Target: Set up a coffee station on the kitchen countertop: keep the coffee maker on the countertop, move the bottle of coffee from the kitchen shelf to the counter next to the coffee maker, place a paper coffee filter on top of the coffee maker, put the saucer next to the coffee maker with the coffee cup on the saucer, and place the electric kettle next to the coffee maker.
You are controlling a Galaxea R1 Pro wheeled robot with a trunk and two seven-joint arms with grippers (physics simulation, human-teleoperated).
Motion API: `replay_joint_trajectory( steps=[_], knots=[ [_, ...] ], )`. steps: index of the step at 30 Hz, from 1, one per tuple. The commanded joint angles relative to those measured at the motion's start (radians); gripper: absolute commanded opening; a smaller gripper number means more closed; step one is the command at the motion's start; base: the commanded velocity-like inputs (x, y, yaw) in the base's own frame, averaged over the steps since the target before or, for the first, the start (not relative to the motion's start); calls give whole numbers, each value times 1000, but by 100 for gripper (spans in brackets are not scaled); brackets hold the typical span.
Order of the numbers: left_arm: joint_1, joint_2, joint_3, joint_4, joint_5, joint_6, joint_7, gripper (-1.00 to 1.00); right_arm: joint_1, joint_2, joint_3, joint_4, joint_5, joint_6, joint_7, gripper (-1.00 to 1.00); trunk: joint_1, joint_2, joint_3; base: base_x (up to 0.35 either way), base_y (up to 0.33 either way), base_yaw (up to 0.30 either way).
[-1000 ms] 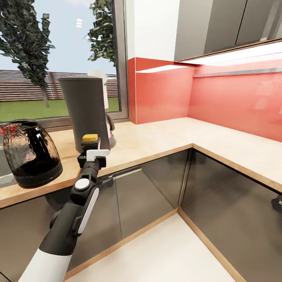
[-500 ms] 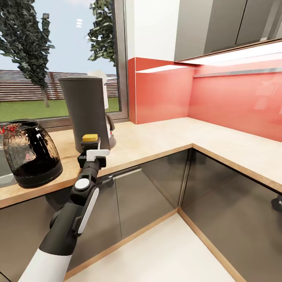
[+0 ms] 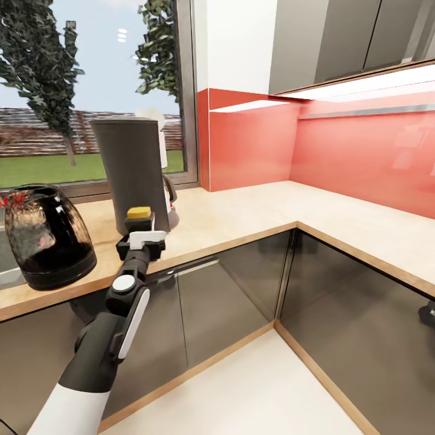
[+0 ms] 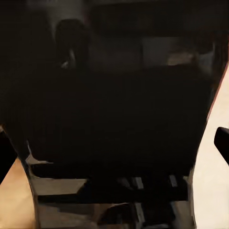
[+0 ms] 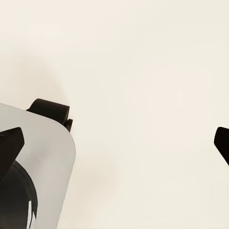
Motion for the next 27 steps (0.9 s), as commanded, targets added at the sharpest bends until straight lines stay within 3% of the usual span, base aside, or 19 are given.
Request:
replay_joint_trajectory(
  steps=[1,27],
  knots=[
    [-1,0,-1,-1,-3,7,4,100,1,0,2,-2,3,-1,0,100,0,0,-1,0,0,0],
    [-1,0,2,-1,-3,6,4,100,1,0,2,-2,3,-1,0,100,0,0,-1,0,0,0]
  ],
)
